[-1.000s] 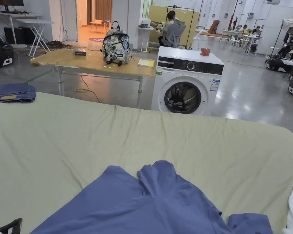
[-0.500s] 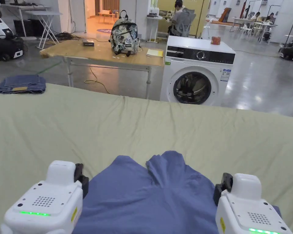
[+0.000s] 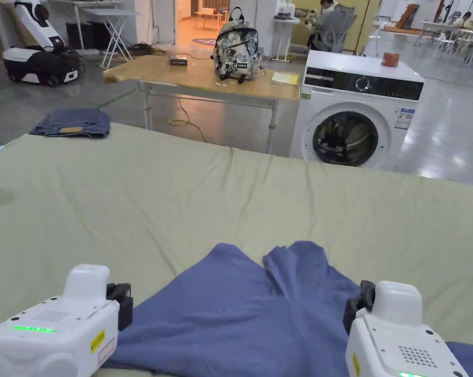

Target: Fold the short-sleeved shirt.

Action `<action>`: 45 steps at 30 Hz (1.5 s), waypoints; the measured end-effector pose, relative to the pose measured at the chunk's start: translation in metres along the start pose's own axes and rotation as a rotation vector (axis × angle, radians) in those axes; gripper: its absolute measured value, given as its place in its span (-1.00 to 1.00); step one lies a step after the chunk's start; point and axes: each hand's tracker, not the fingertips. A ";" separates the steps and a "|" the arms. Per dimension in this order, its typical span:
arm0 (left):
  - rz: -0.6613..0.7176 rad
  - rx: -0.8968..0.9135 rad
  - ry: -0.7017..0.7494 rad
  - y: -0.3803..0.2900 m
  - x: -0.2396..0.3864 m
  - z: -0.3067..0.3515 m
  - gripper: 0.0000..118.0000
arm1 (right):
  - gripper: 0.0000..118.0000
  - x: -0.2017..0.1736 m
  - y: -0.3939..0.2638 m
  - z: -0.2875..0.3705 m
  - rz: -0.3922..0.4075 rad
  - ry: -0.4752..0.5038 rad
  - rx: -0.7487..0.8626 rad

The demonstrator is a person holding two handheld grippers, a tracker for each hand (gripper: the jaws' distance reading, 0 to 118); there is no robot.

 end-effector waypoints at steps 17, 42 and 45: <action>0.234 -0.421 0.083 0.009 -0.124 -0.067 0.51 | -1.00 0.009 -0.025 -0.008 0.002 0.006 -0.092; 0.189 -0.373 0.056 -0.003 -0.091 -0.053 -1.00 | -1.00 0.028 -0.032 -0.029 0.006 -0.016 -0.158; 0.193 -0.342 0.028 0.002 -0.090 -0.041 -1.00 | -1.00 0.039 -0.023 -0.050 0.012 -0.001 -0.179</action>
